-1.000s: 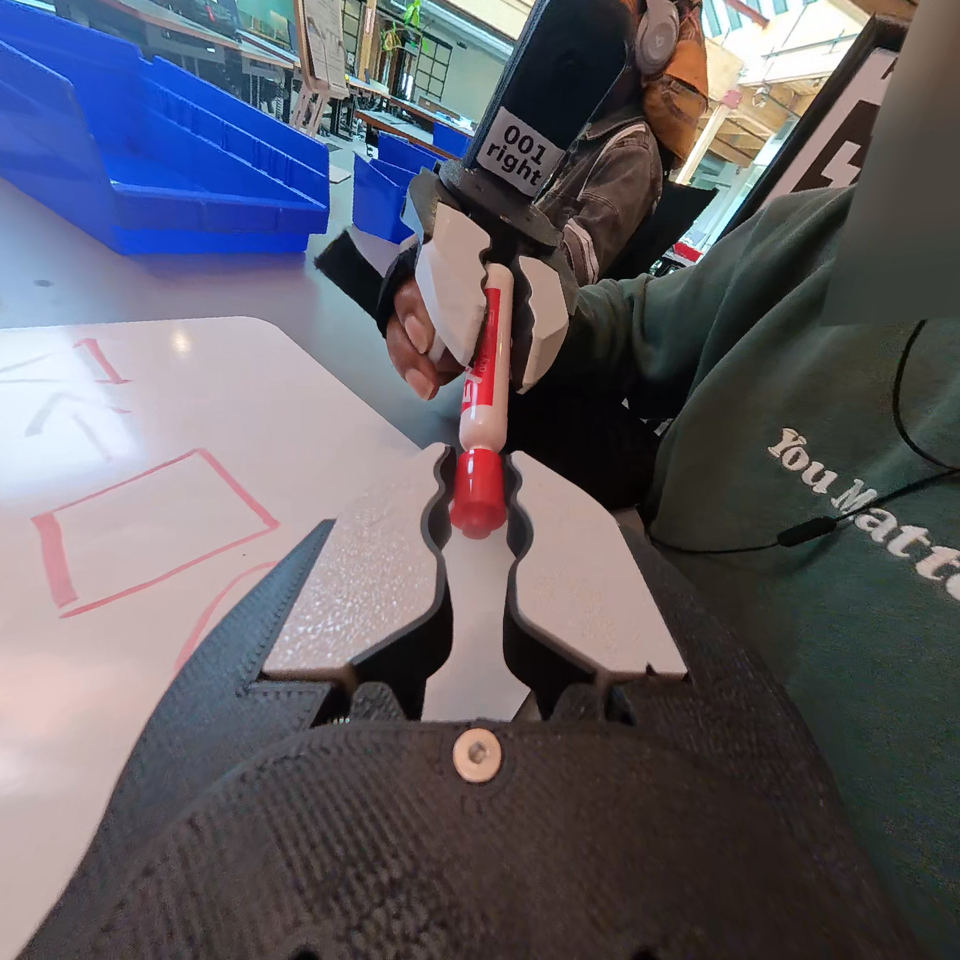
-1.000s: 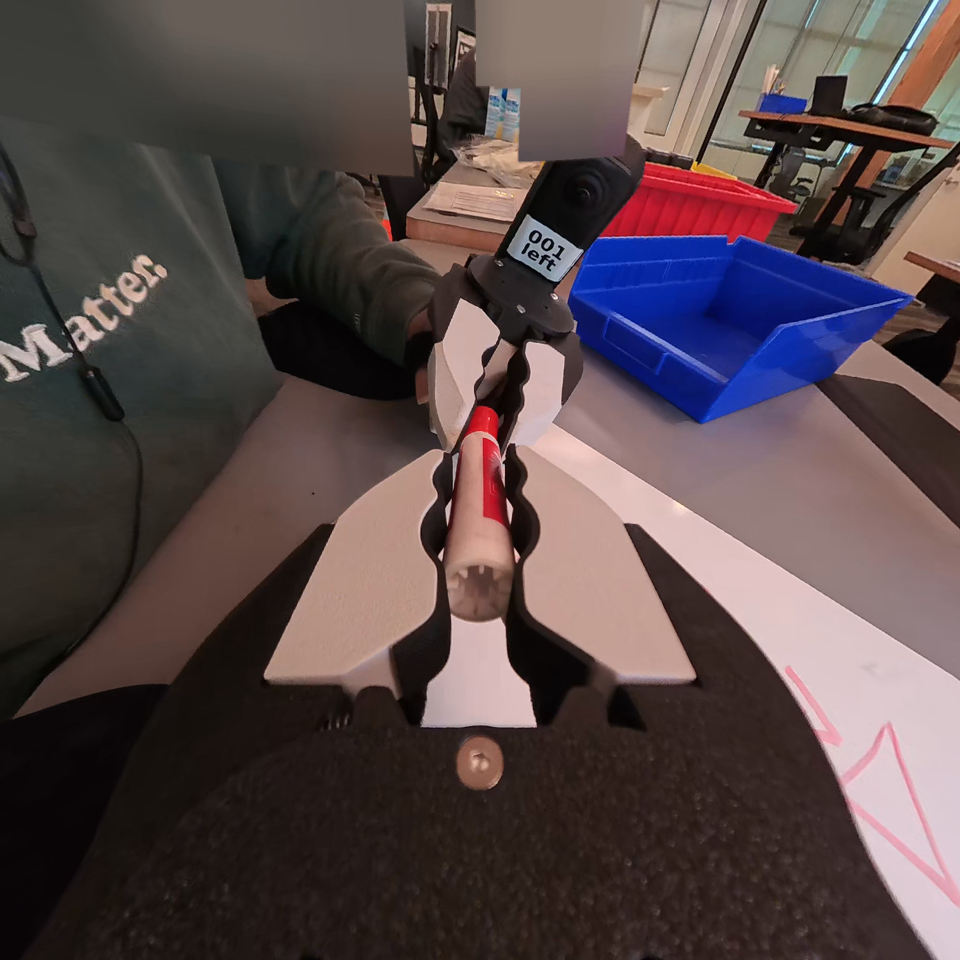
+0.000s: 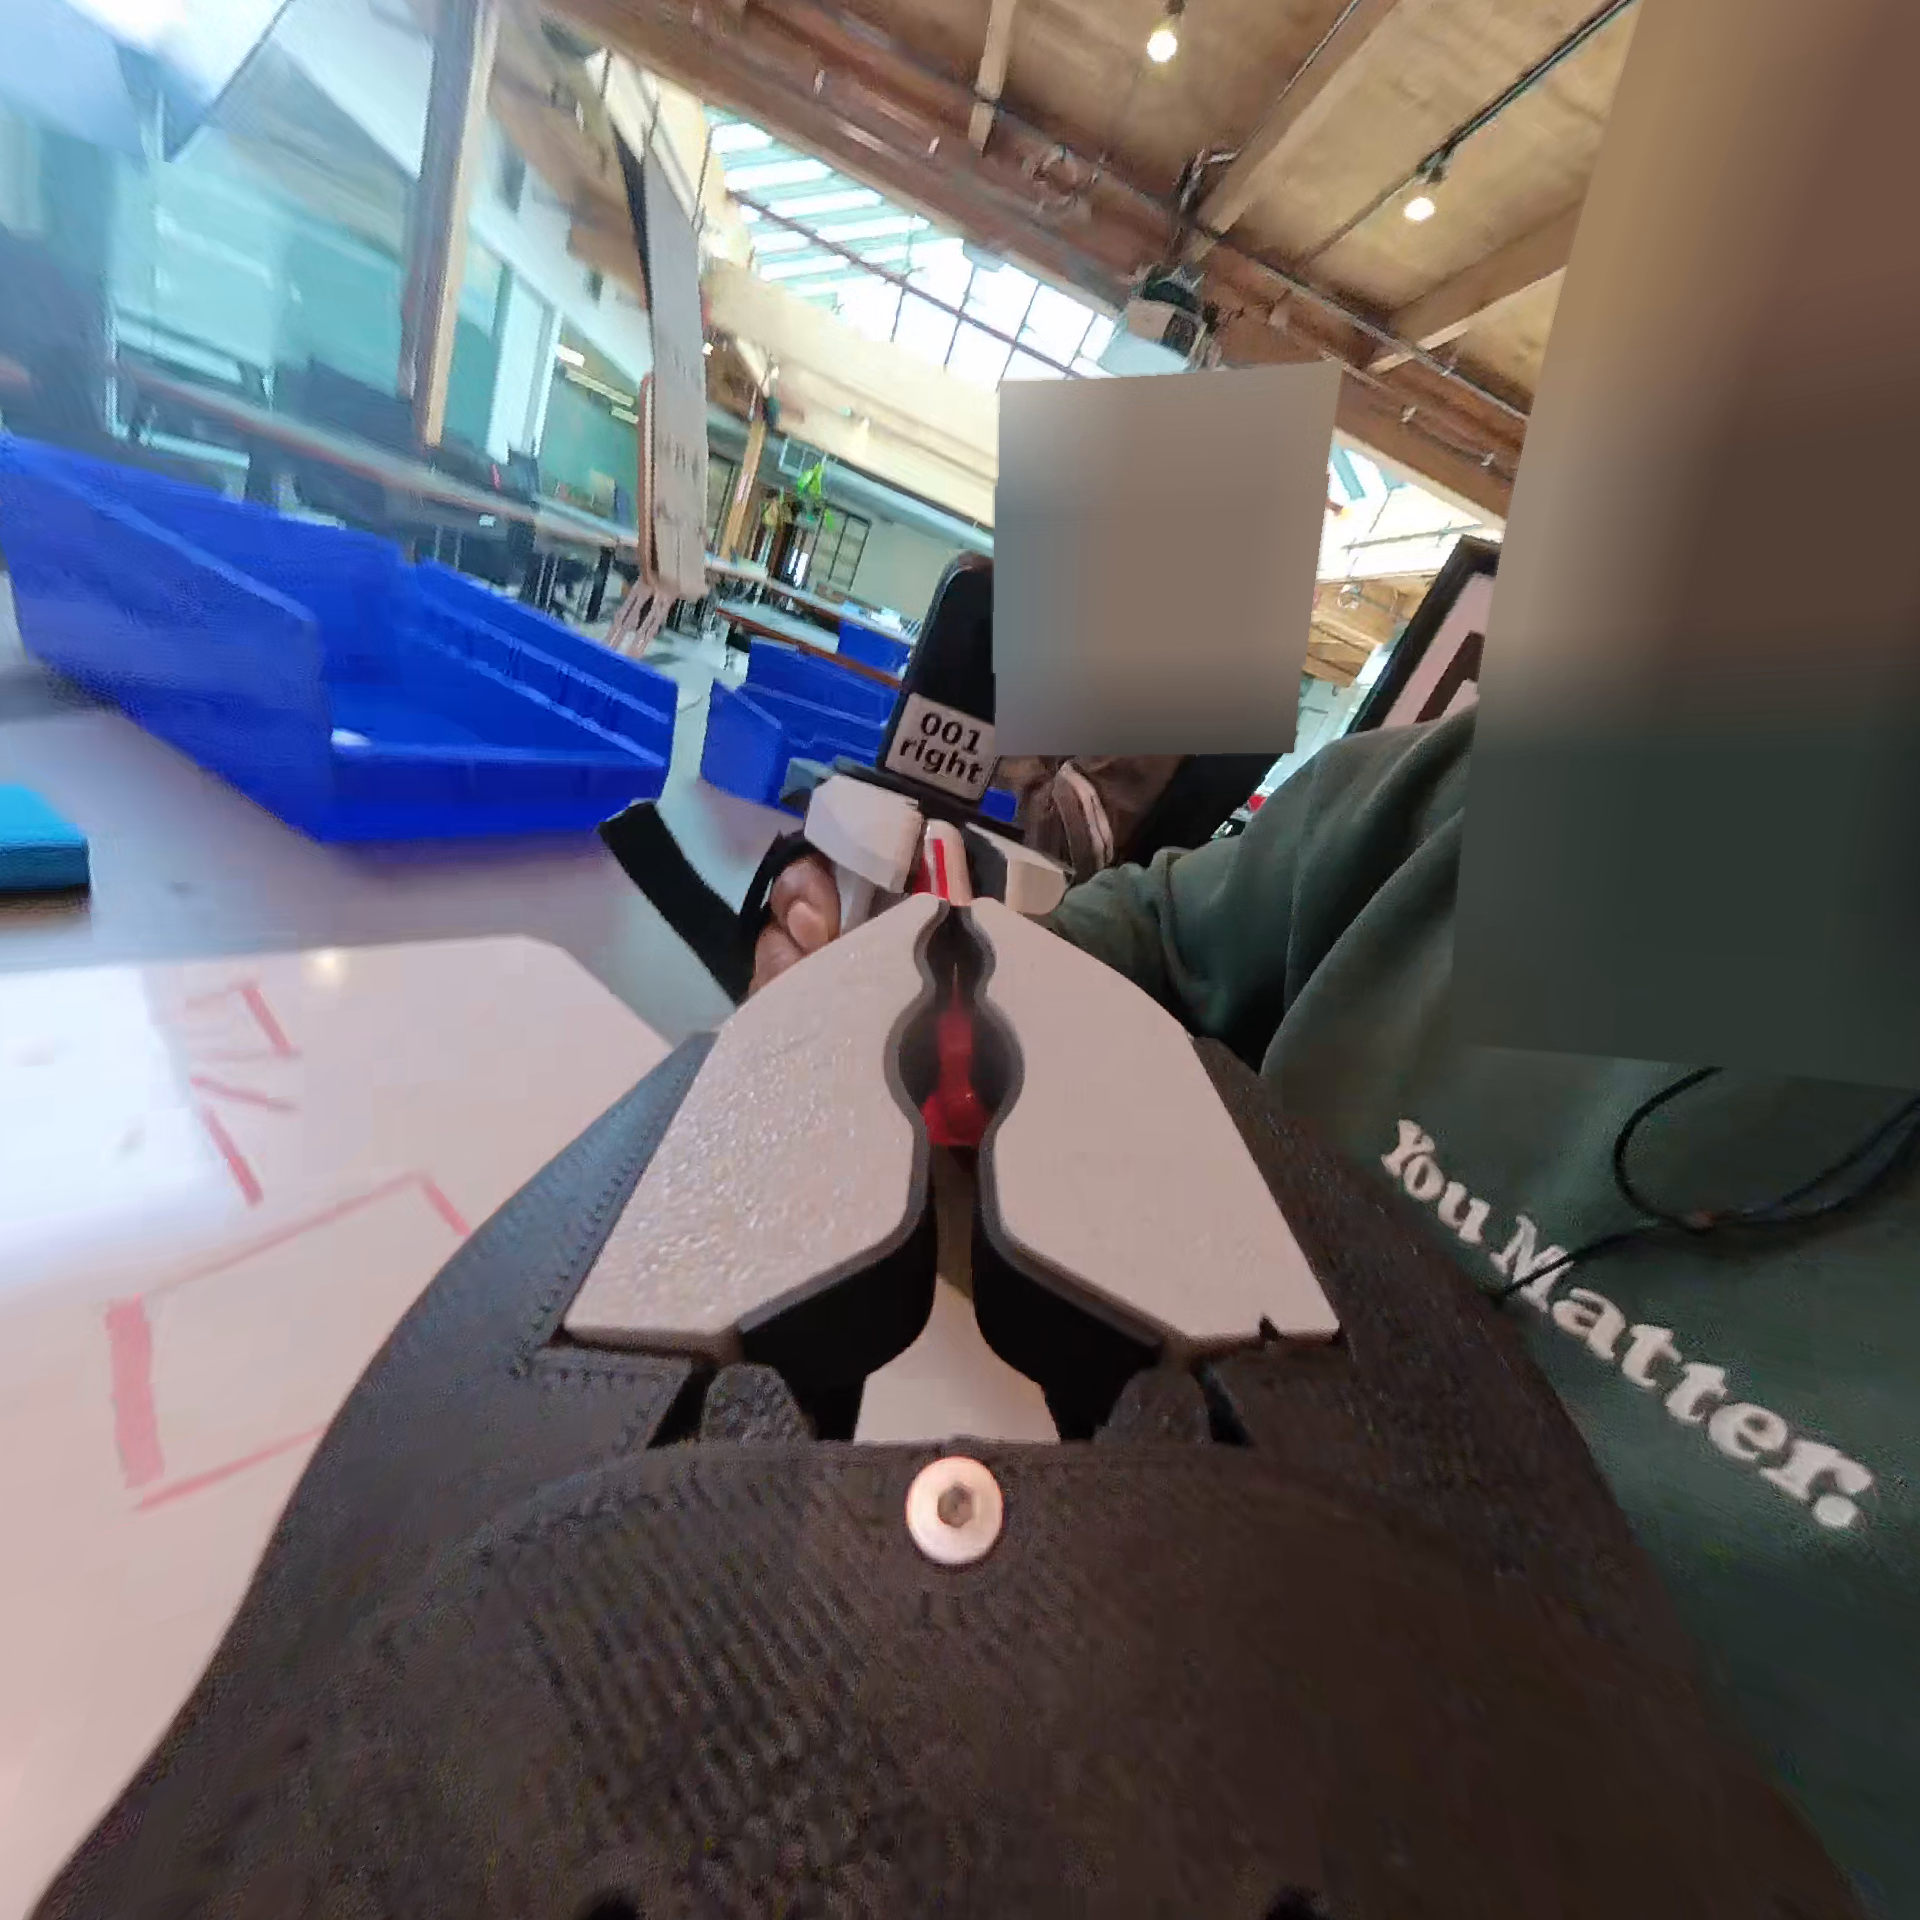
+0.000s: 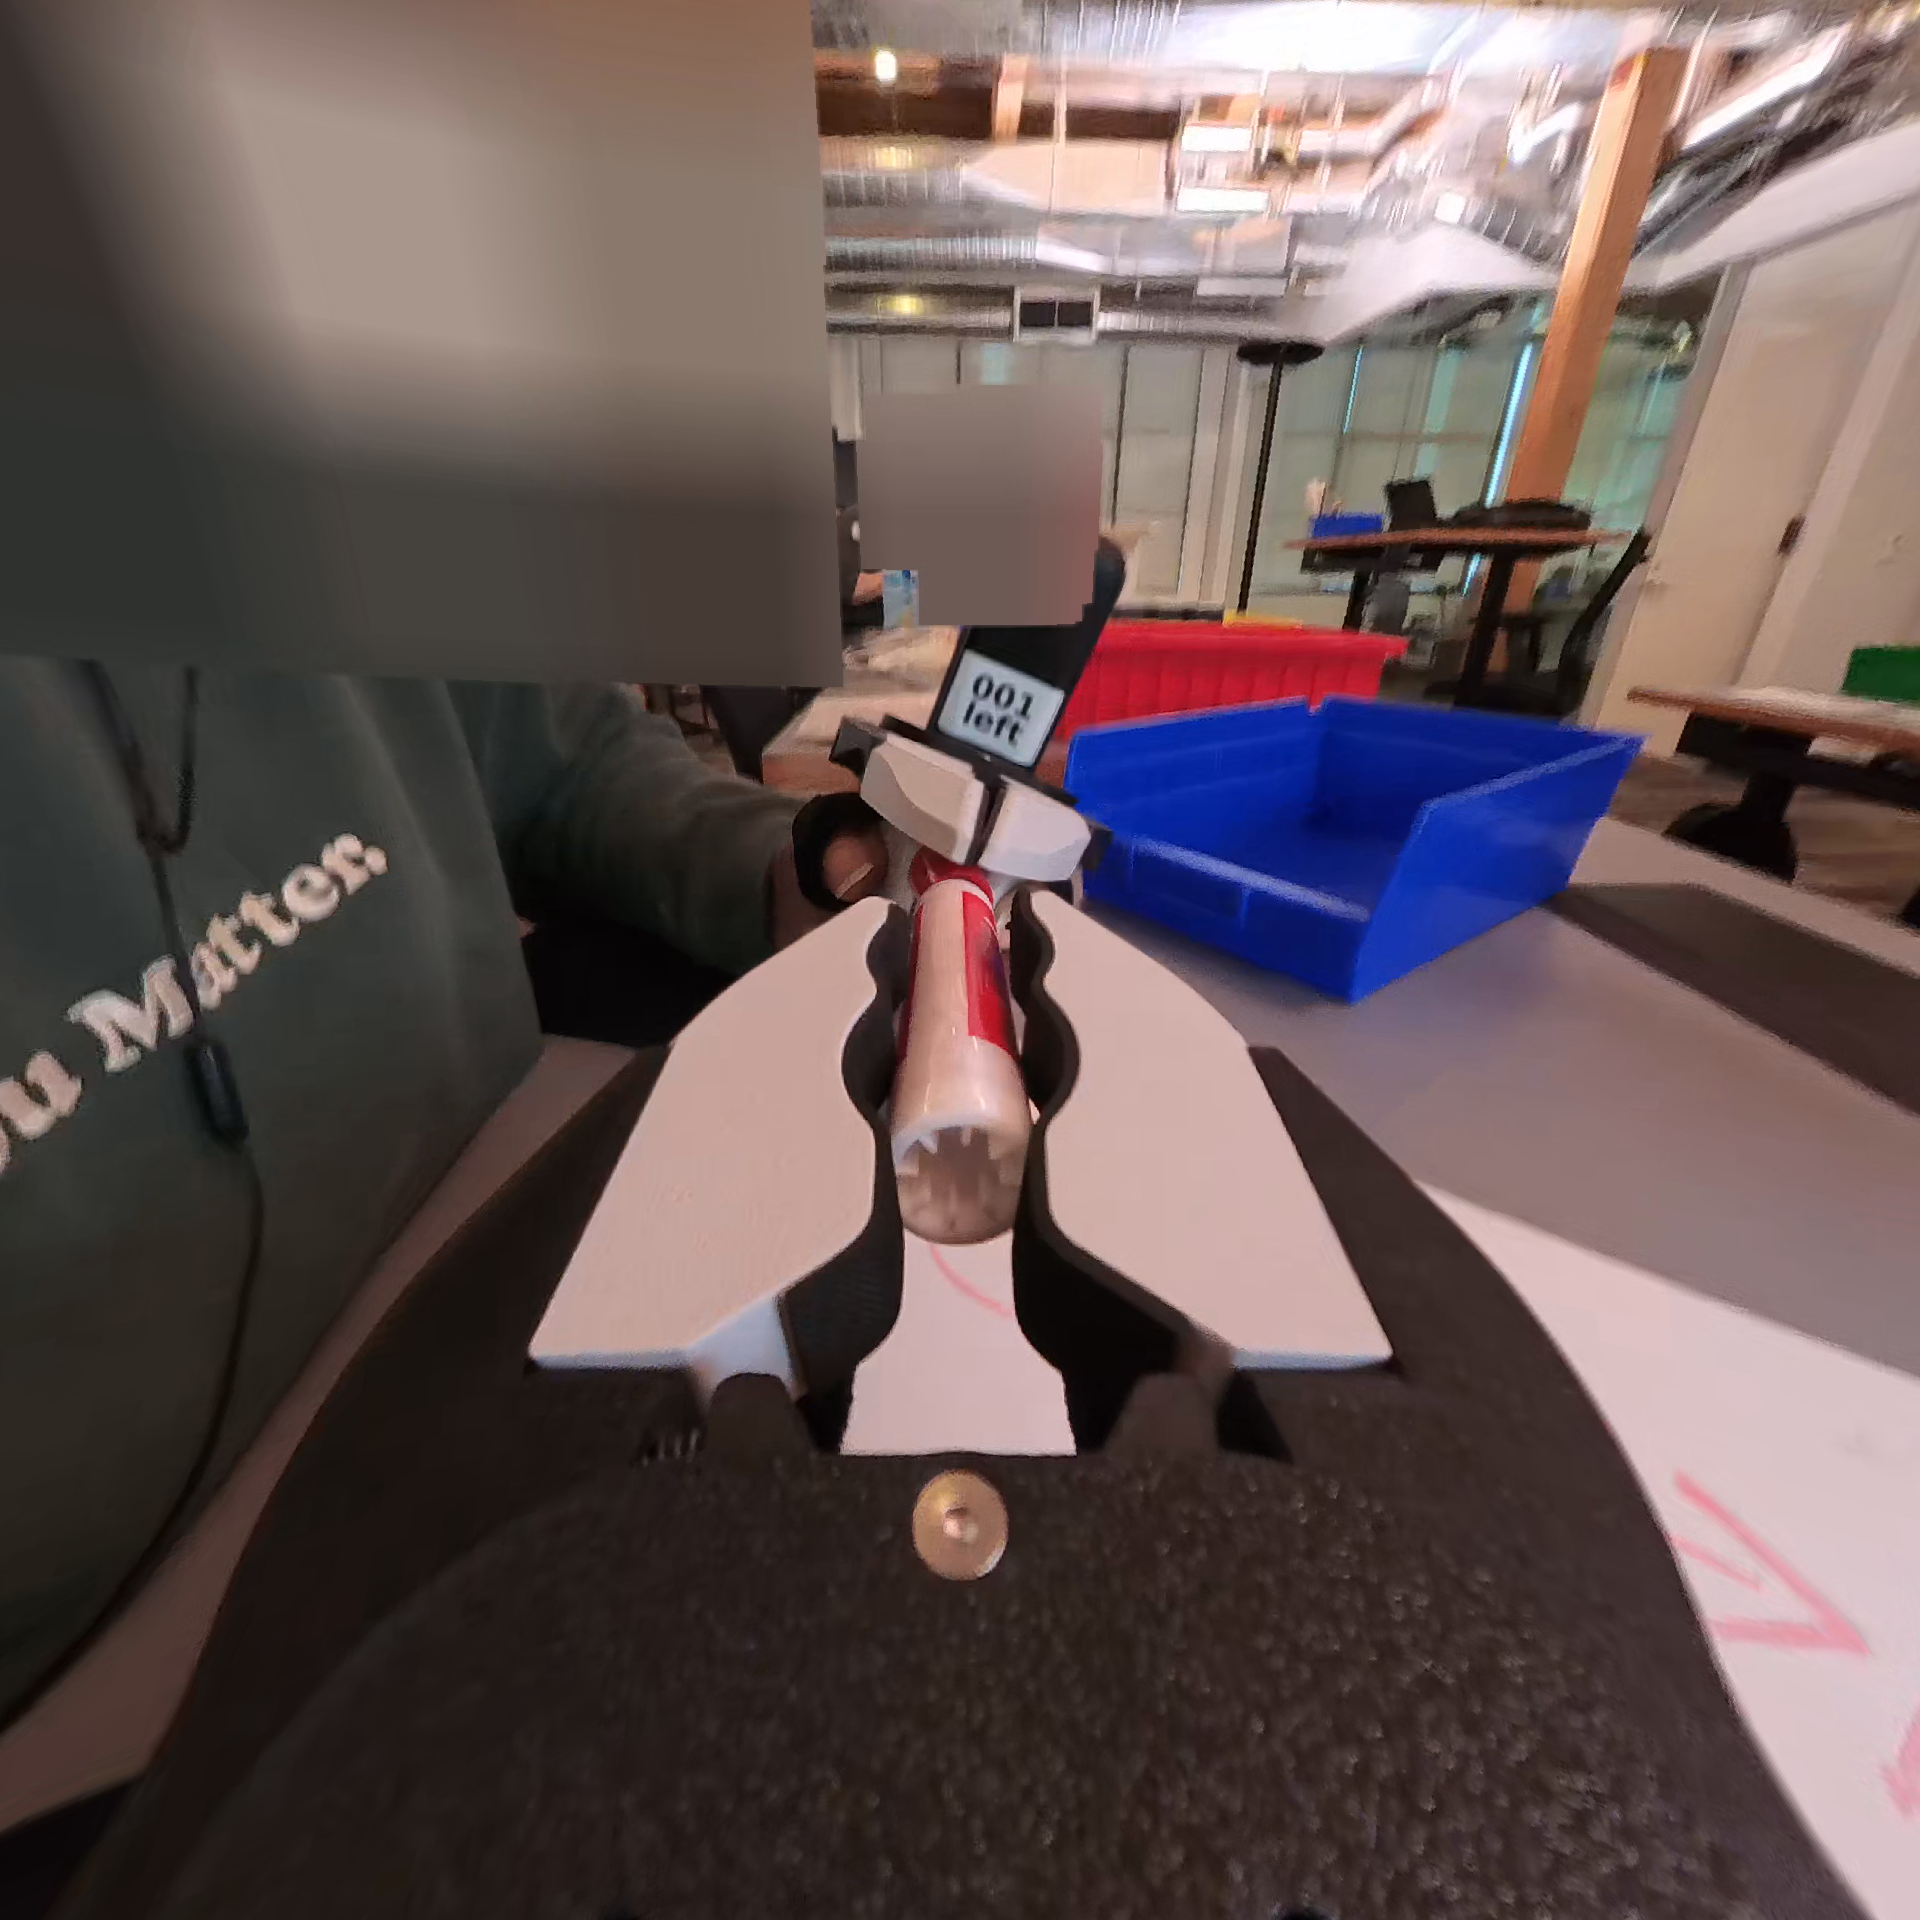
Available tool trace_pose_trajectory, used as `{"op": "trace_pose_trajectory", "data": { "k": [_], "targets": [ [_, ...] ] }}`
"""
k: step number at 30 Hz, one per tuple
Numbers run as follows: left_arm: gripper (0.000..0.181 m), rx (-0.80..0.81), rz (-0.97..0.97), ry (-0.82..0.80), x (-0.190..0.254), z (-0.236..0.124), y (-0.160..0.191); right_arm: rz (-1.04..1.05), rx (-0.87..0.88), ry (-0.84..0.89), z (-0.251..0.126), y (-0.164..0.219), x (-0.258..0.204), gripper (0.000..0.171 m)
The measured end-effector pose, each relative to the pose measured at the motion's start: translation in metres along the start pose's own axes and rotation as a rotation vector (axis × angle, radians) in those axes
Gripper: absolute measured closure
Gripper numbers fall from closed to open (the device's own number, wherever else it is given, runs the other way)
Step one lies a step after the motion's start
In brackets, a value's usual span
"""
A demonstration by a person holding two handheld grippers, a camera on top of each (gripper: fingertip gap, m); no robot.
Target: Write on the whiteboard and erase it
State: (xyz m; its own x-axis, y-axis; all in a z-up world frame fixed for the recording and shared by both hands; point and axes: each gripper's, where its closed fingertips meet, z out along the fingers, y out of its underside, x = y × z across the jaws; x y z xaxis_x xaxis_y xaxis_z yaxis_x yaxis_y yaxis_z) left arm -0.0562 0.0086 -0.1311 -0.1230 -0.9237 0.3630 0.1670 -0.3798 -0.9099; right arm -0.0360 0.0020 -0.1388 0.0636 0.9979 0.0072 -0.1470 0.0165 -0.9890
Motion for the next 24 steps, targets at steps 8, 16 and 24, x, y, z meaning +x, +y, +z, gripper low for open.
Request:
{"op": "trace_pose_trajectory", "data": {
  "k": [8,16,24],
  "targets": [
    [0.164,0.025,0.079,-0.072,-0.008,-0.013,-0.022,0.065,0.03,-0.016,-0.008,-0.008,0.009,0.151],
    [0.16,-0.222,0.15,-0.099,-0.011,-0.014,0.017,0.101,-0.004,-0.032,-0.011,0.001,0.012,0.151],
    [0.163,-0.237,0.173,-0.11,-0.009,-0.014,0.021,0.112,-0.016,-0.038,-0.005,0.007,0.007,0.151]
  ]
}}
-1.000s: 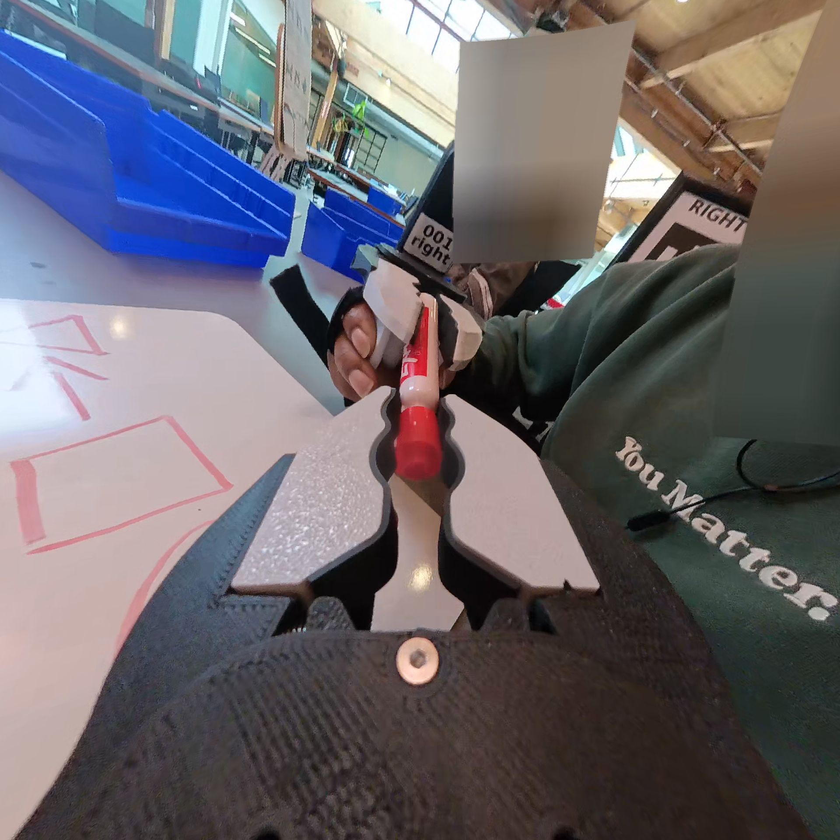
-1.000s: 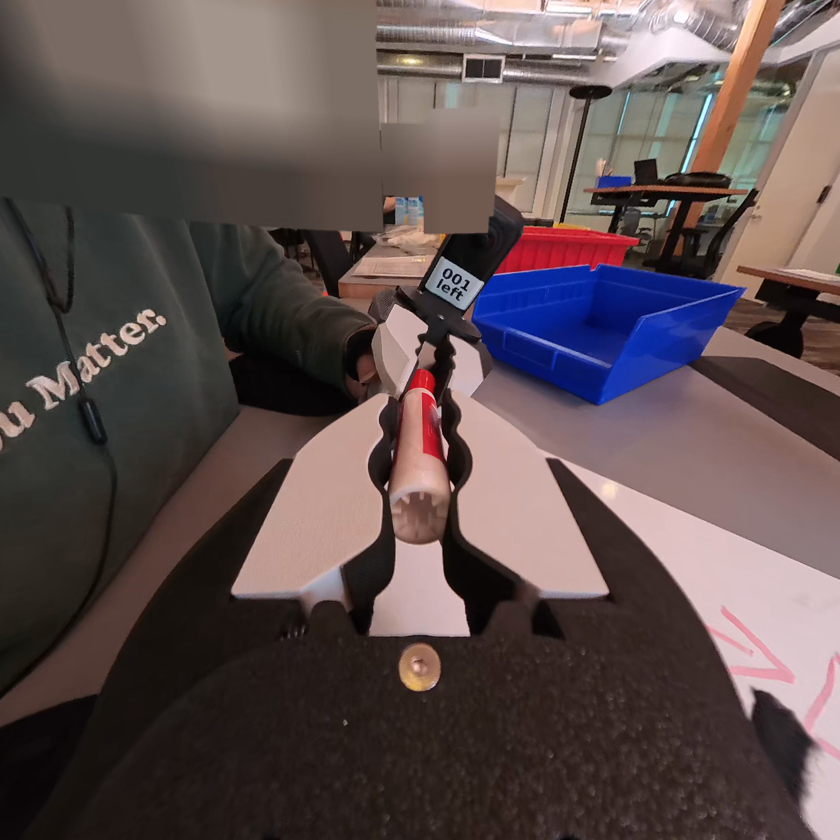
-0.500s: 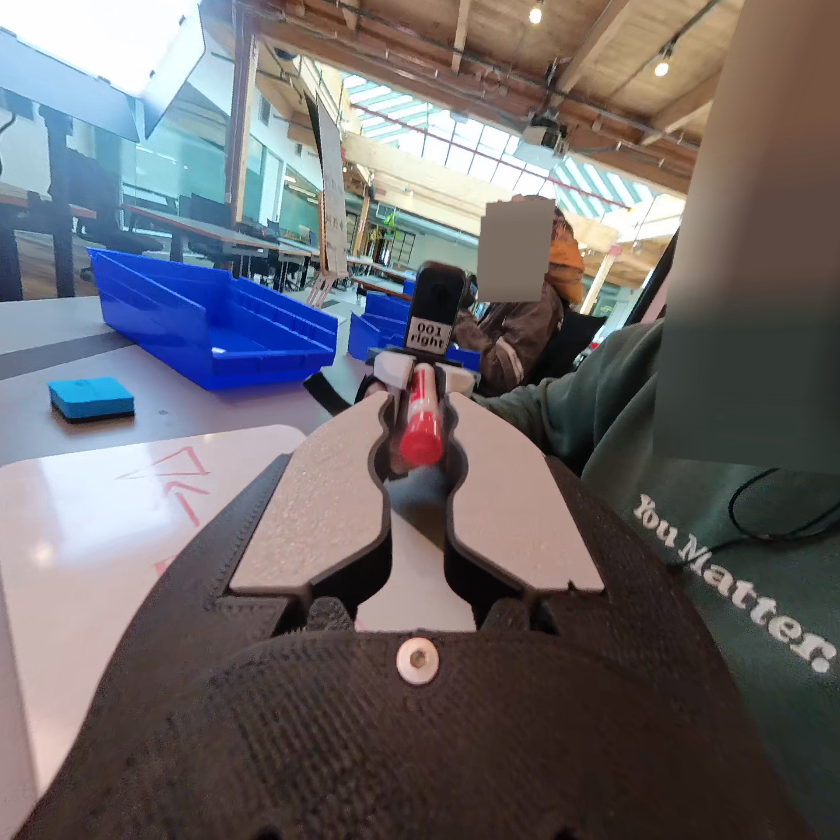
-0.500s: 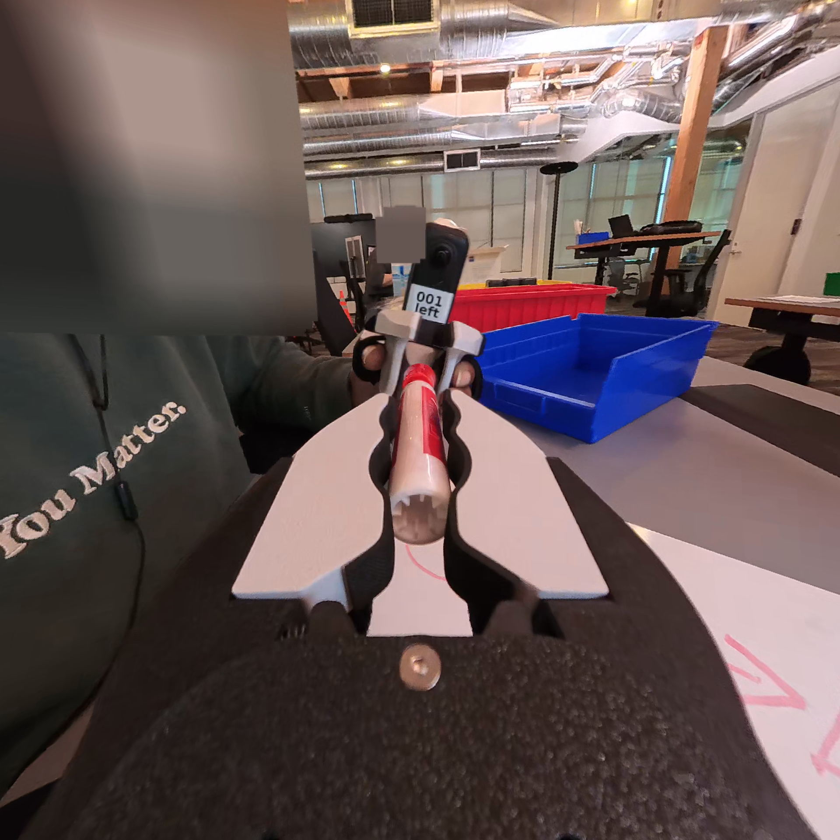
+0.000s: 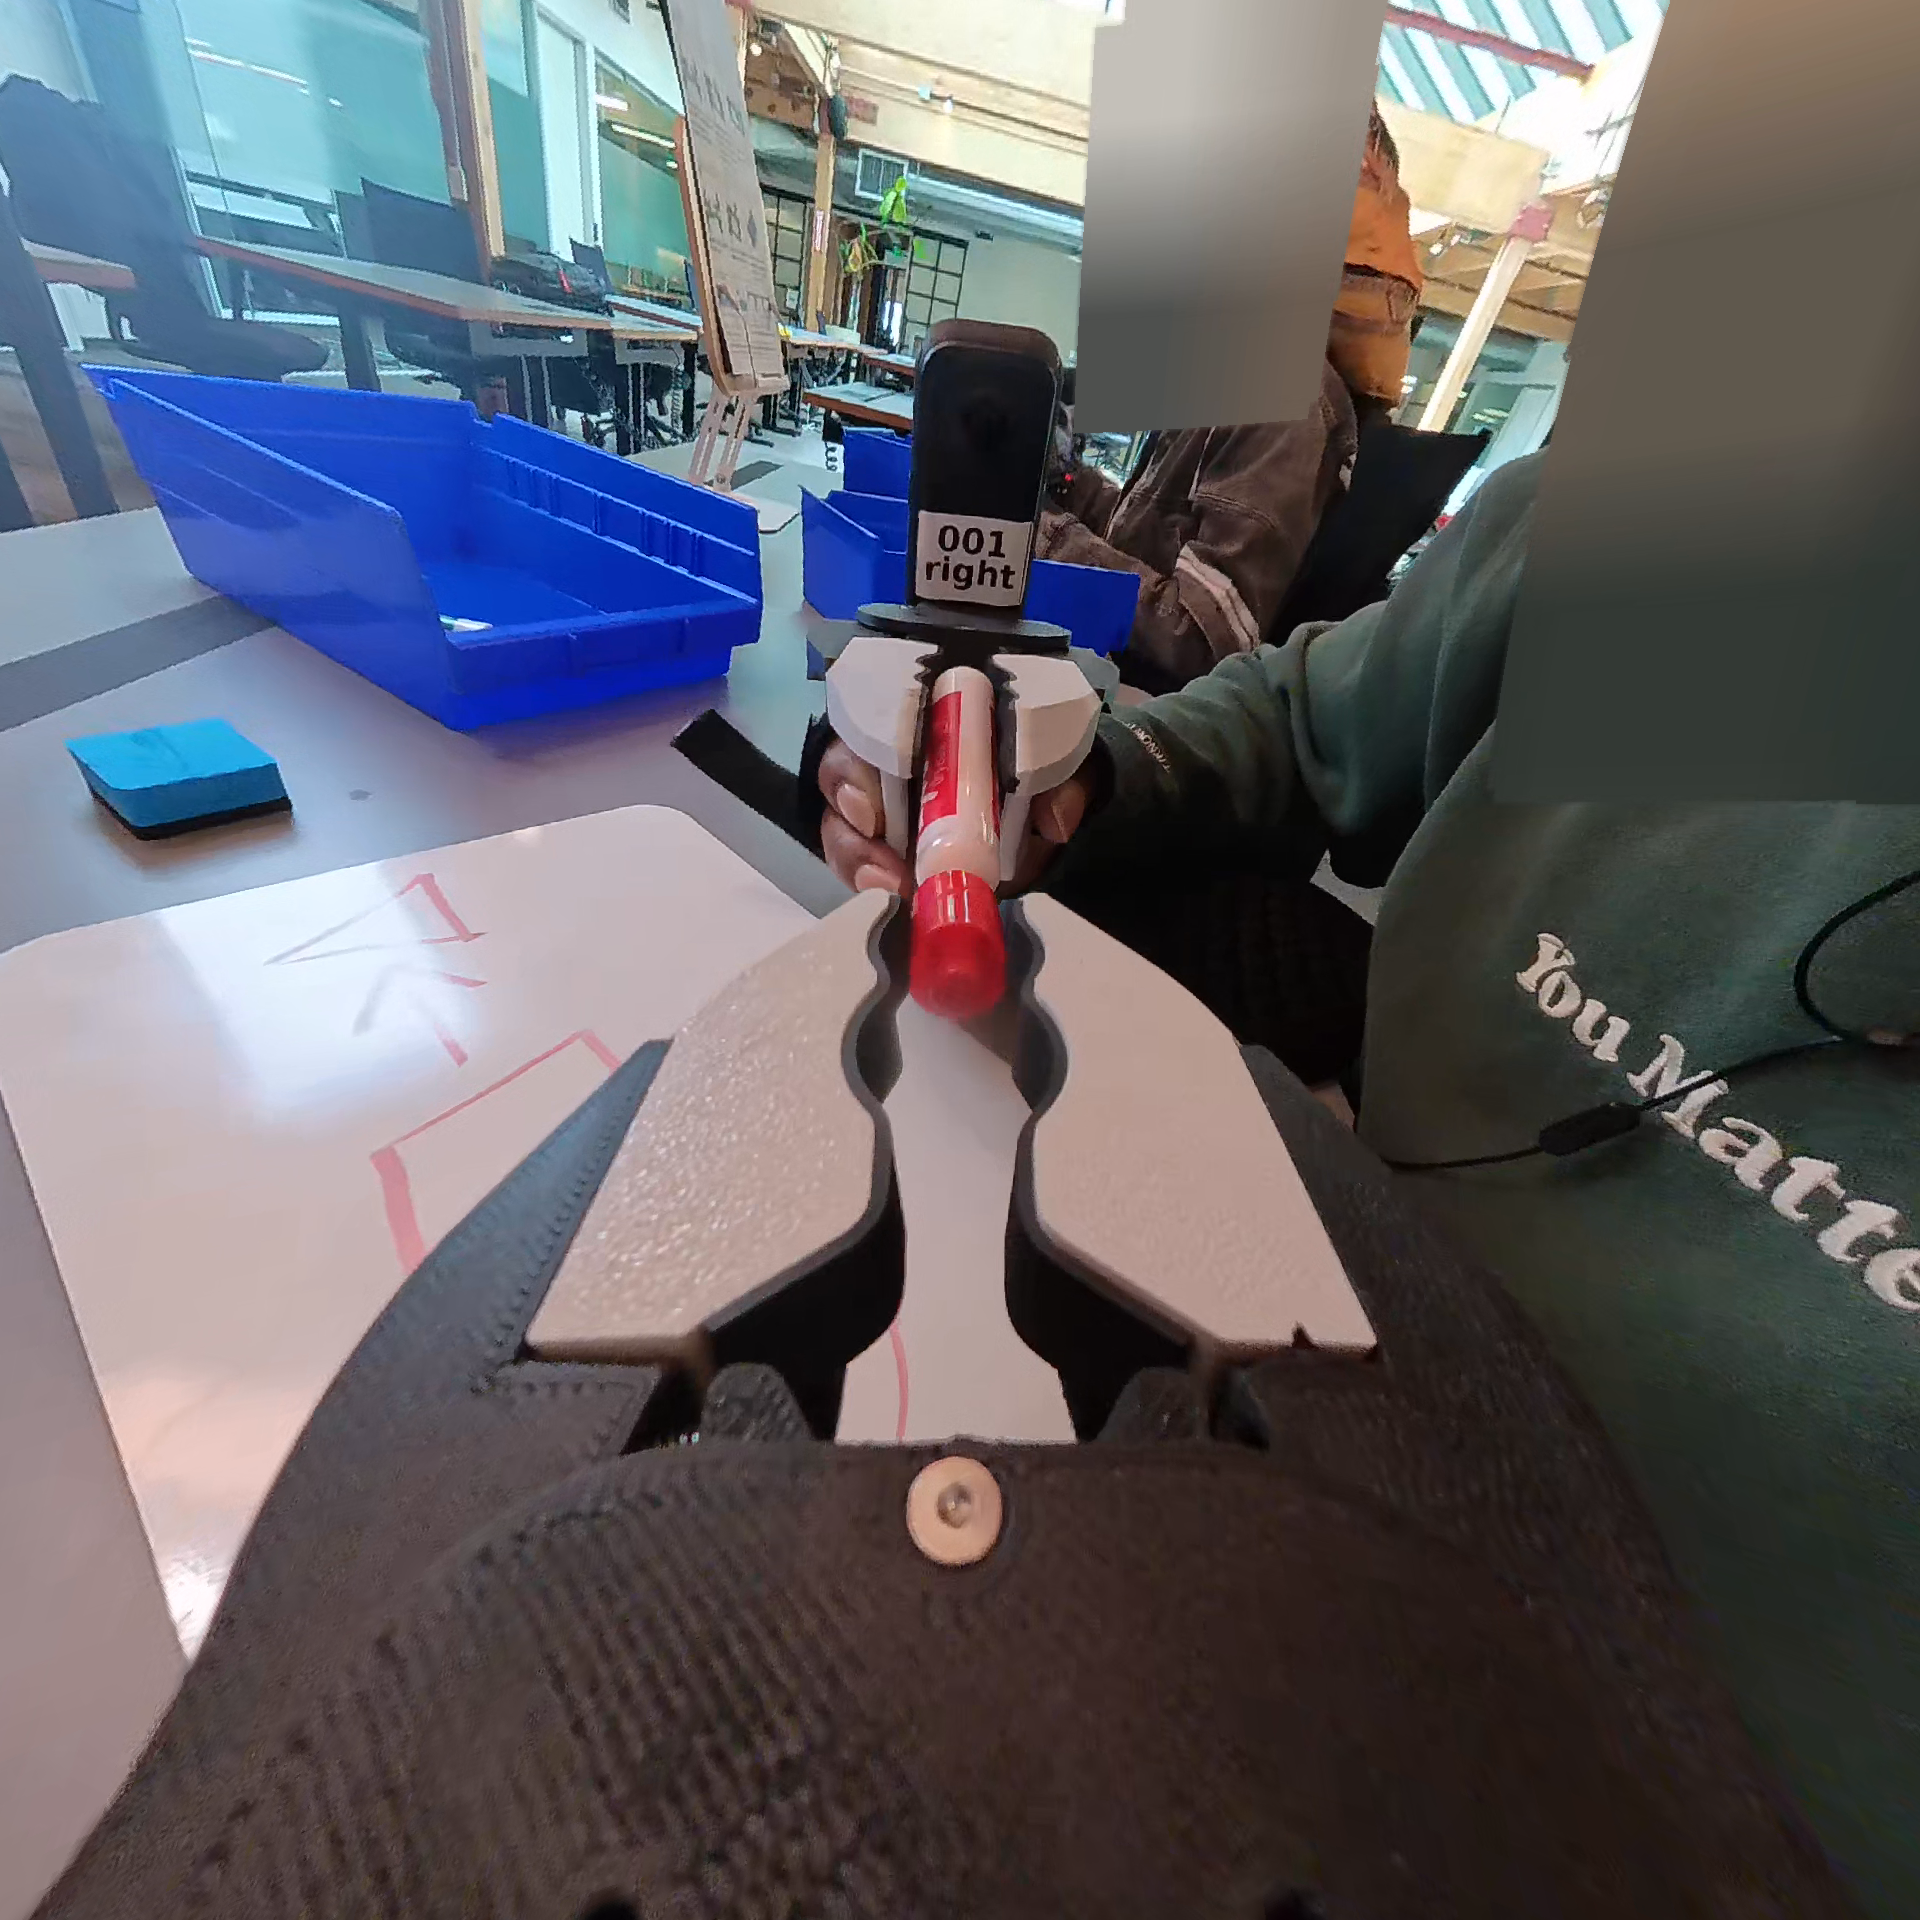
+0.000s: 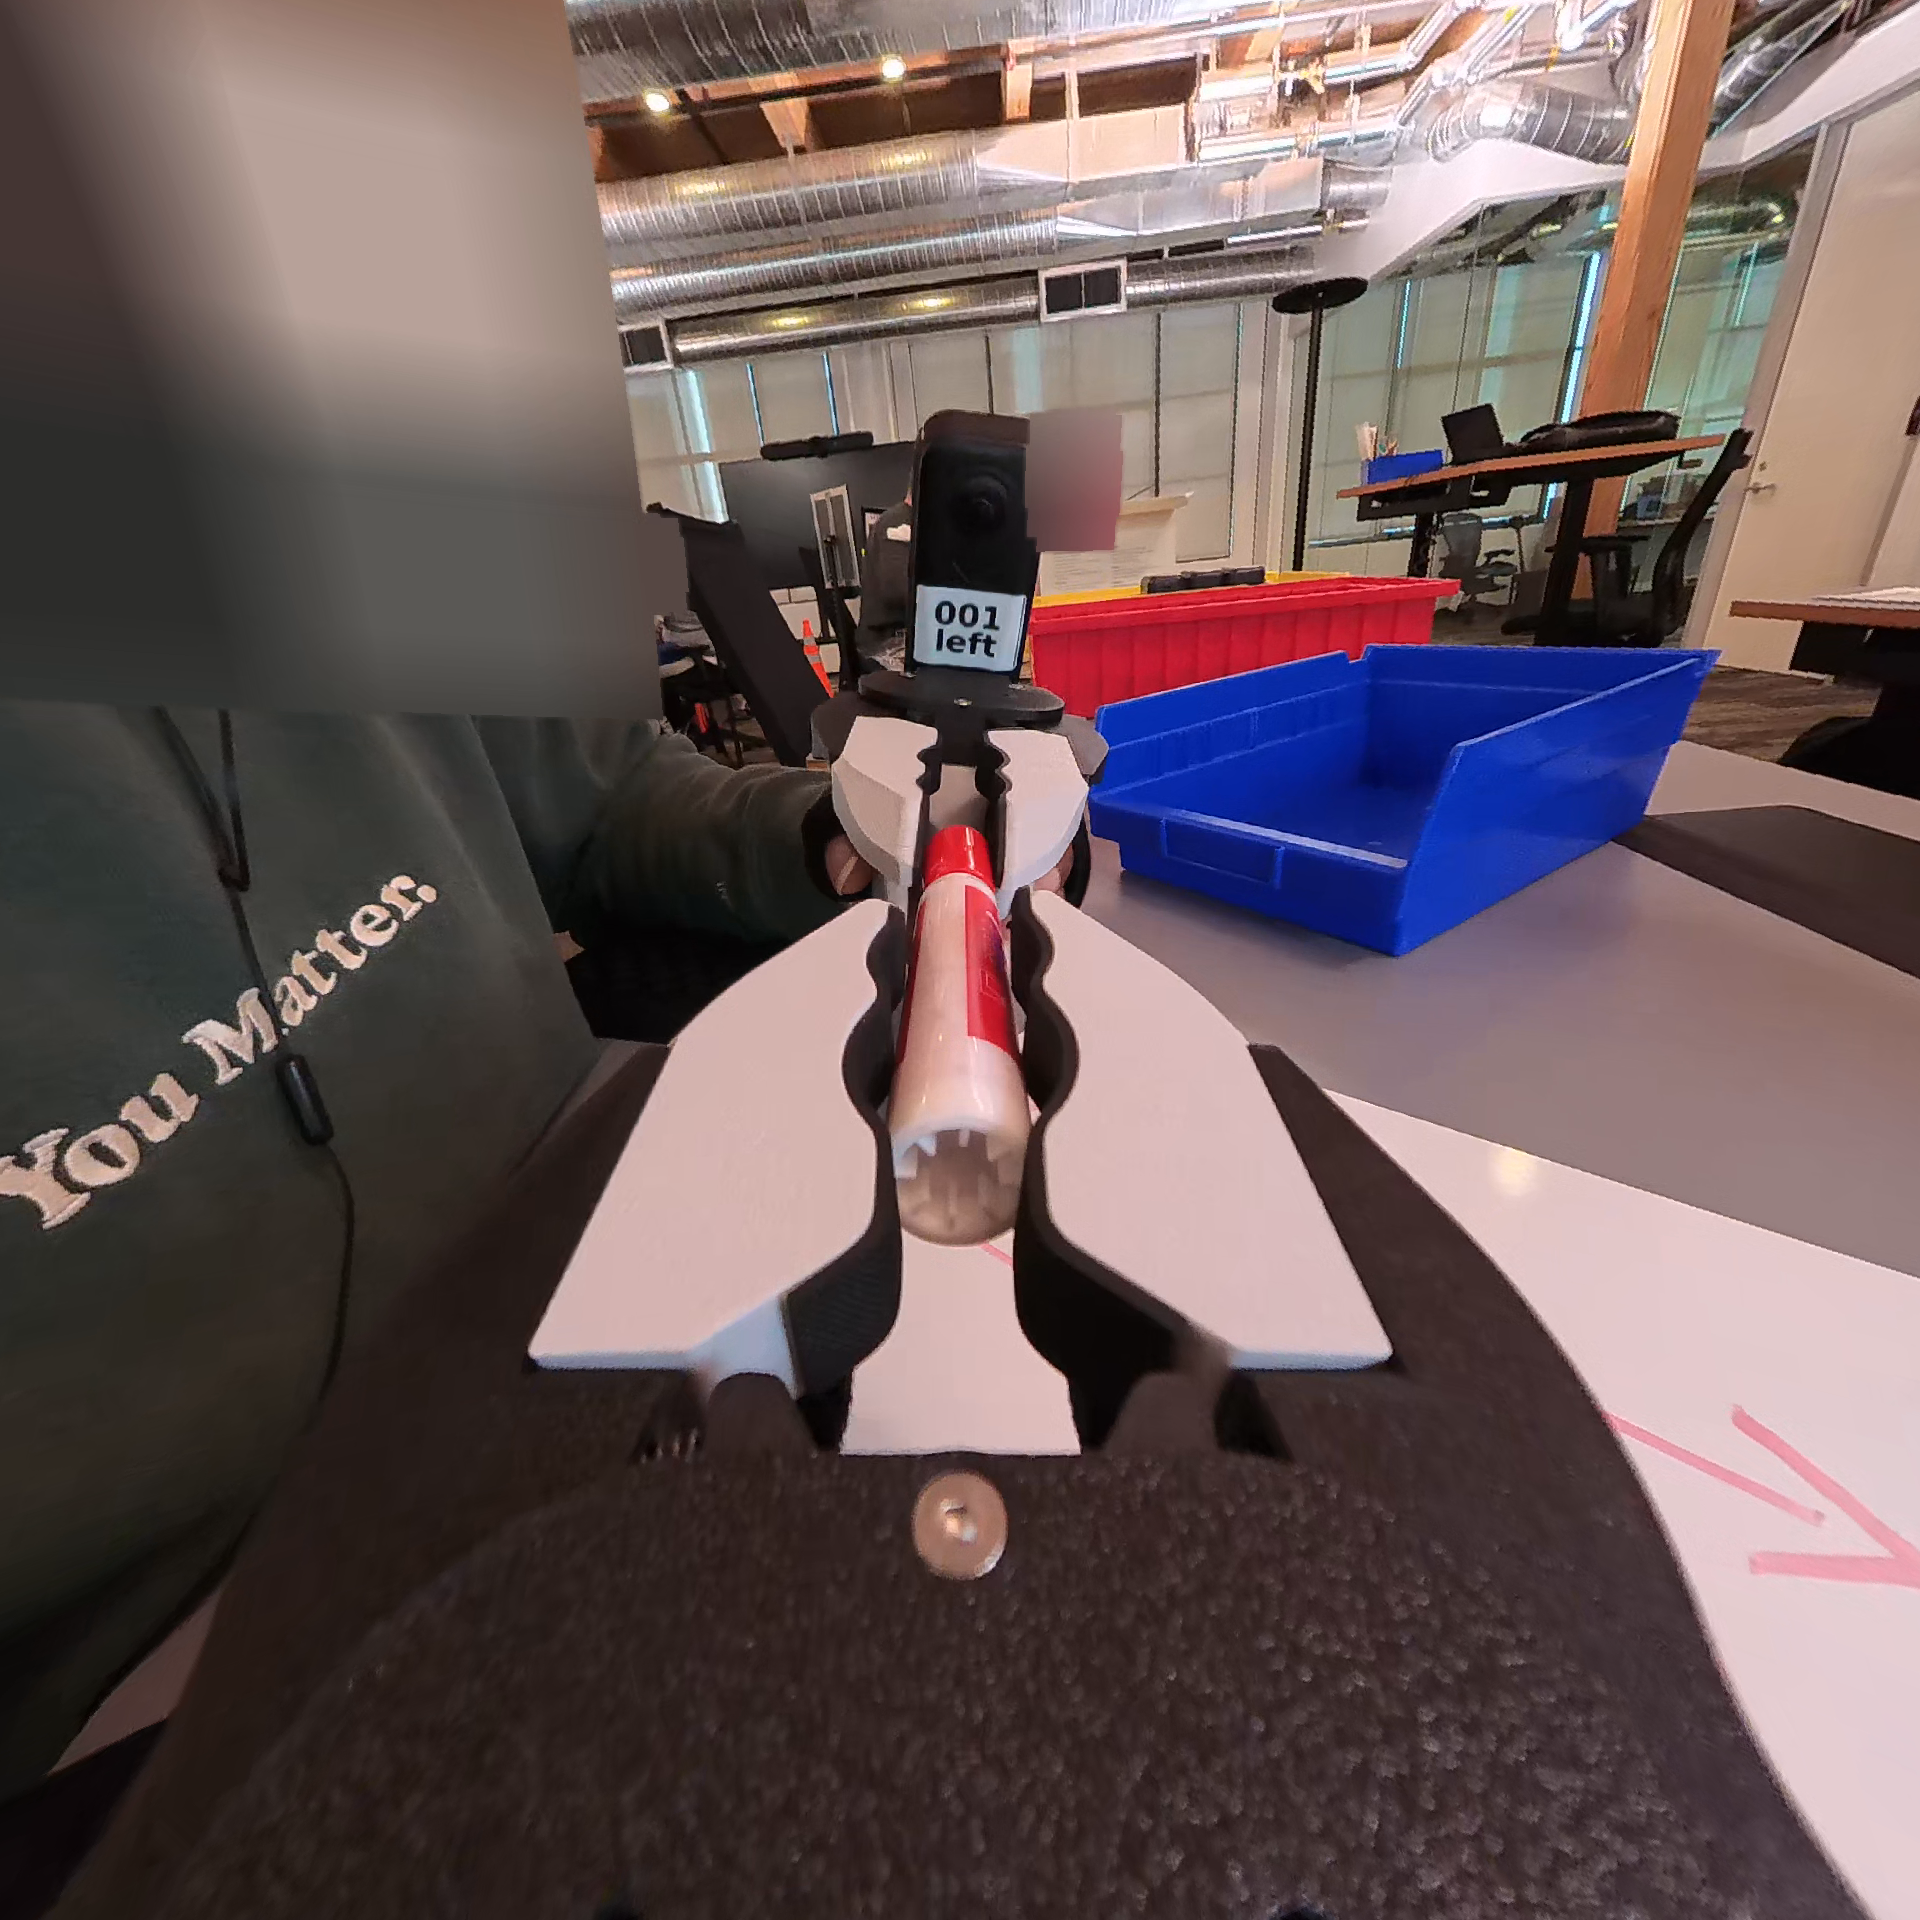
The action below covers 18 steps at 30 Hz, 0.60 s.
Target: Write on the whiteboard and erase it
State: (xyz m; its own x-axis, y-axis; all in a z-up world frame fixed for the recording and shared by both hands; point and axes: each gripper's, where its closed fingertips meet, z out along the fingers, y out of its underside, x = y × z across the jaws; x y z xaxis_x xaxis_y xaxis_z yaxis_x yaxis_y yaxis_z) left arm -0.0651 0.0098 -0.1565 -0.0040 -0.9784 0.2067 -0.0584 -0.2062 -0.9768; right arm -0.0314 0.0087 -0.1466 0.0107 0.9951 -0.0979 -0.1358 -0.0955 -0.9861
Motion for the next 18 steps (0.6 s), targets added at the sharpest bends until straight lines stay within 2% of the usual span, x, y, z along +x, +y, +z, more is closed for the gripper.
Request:
{"op": "trace_pose_trajectory", "data": {
  "k": [7,15,18],
  "targets": [
    [0.164,0.115,-0.019,0.008,0.001,0.001,-0.011,0.114,0.136,0.002,0.0,-0.014,0.001,0.151],
    [0.164,0.305,0.017,-0.04,-0.006,0.003,-0.043,0.184,0.268,0.046,-0.002,-0.032,0.011,0.151],
    [0.164,0.315,0.019,-0.042,-0.006,0.004,-0.047,0.233,0.314,0.047,-0.004,-0.036,0.015,0.151]
  ]
}}
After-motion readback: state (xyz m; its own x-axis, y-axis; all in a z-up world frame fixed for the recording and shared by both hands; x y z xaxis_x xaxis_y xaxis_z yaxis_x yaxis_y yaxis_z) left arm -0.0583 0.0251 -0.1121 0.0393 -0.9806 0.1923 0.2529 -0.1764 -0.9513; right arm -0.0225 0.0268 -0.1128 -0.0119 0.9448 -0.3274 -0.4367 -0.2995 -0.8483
